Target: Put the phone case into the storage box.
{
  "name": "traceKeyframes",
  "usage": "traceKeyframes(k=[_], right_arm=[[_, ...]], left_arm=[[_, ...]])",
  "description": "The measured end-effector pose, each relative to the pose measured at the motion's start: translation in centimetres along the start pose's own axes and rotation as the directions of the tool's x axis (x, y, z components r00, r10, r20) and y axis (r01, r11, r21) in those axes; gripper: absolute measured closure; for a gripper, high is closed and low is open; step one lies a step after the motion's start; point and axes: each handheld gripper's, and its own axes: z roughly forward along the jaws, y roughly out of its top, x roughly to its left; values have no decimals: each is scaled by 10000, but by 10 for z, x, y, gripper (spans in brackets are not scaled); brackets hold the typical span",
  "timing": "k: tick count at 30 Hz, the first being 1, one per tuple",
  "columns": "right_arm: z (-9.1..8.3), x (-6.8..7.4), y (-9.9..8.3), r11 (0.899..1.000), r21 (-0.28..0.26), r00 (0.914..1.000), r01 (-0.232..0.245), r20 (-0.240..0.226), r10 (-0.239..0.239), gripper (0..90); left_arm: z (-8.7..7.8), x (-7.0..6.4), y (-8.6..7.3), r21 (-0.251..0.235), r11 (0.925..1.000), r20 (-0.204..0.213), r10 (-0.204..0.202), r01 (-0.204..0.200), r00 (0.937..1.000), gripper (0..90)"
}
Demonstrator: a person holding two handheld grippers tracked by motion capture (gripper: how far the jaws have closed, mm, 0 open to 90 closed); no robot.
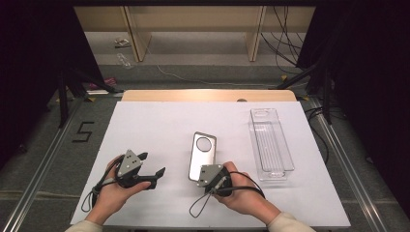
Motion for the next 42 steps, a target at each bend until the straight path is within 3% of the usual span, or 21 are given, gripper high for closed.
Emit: traceKeyframes(k=[13, 22, 31, 42], right_arm=[[-3, 3, -5, 9990, -221, 9993, 386, 36, -385, 895], [-3, 7, -7, 9983, -221, 9985, 545, -80, -546, 895], [-3, 10, -5, 9968, -403, 9975, 694, -65, -697, 895], [-4, 13, -4, 9955, -596, 9973, 734, 92, -729, 895]], left_arm=[[0, 1, 6, 16, 10000, -45, -15, 15, 10000, 178], [5, 2, 19, -5, 9991, 48, -430, 430, 9991, 182], [12, 3, 37, -223, 9977, 259, -631, 637, 9977, 198], [28, -3, 52, -58, 9967, 662, -800, 806, 9946, 211]])
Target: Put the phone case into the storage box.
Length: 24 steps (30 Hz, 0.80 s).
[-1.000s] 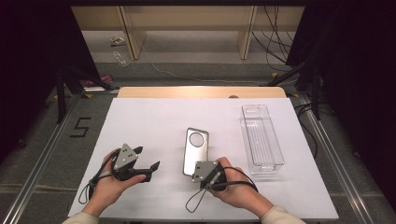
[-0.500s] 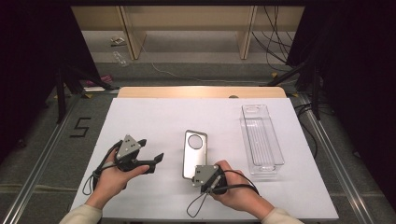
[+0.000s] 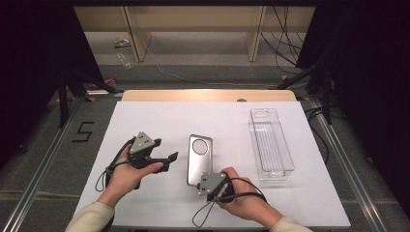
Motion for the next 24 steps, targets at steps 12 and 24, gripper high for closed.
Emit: traceKeyframes(k=[12, 24], right_arm=[[0, 3, 2, 9999, -71, 10000, 83, 43, -83, 895], [2, 6, 6, 9998, -39, 9998, 220, 7, -220, 895]], left_arm=[[15, -6, 12, 196, 9997, 170, -166, 162, 9997, 218], [27, -7, 20, 289, 9974, 100, -663, 660, 9977, 281]])
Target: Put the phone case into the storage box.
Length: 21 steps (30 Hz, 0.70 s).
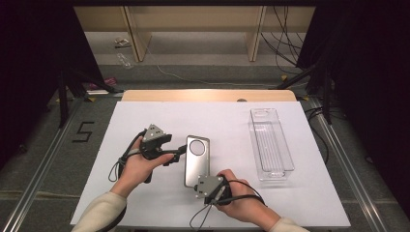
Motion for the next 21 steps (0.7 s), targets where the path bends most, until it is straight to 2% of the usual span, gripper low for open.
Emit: traceKeyframes(k=[7, 13, 21], right_arm=[[1, 2, 2, 9999, -105, 9998, 134, 160, -133, 895], [0, 3, 3, 9997, -78, 9998, 214, 68, -213, 895], [0, 4, 4, 9996, -135, 9995, 229, 202, -226, 895]], left_arm=[[6, 0, 1, 156, 9996, 61, -249, 248, 9997, 324], [10, 0, 1, 377, 9980, 173, -518, 511, 9985, 413], [16, -1, 0, 529, 9936, 466, -1027, 1002, 9936, 475]])
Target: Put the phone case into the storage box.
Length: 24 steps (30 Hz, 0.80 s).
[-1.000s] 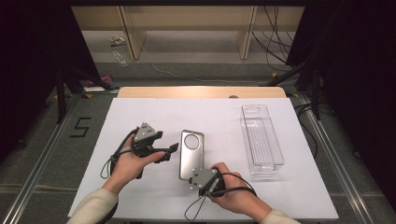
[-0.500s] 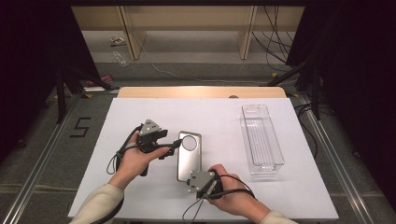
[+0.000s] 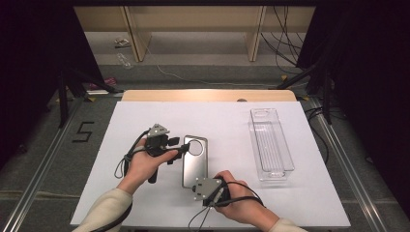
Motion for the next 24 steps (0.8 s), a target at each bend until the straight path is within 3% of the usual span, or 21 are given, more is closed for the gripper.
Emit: traceKeyframes(k=[4, 11, 18, 24], right_arm=[[0, 1, 0, 10000, 14, 10000, 40, 11, -40, 895], [0, 1, 1, 9999, -15, 9999, 132, -32, -132, 894], [0, 1, 1, 9999, -66, 9999, 146, 46, -146, 894], [1, 2, 1, 9999, -81, 9999, 134, -108, -135, 893]], left_arm=[[1, -1, -1, 182, 9998, 249, -123, 118, 9996, 504], [4, 2, -4, 487, 9978, 253, -454, 441, 9987, 535], [5, 3, -6, 577, 9944, 503, -914, 885, 9945, 591], [4, 2, -6, 734, 9874, 394, -1432, 1401, 9889, 661]])
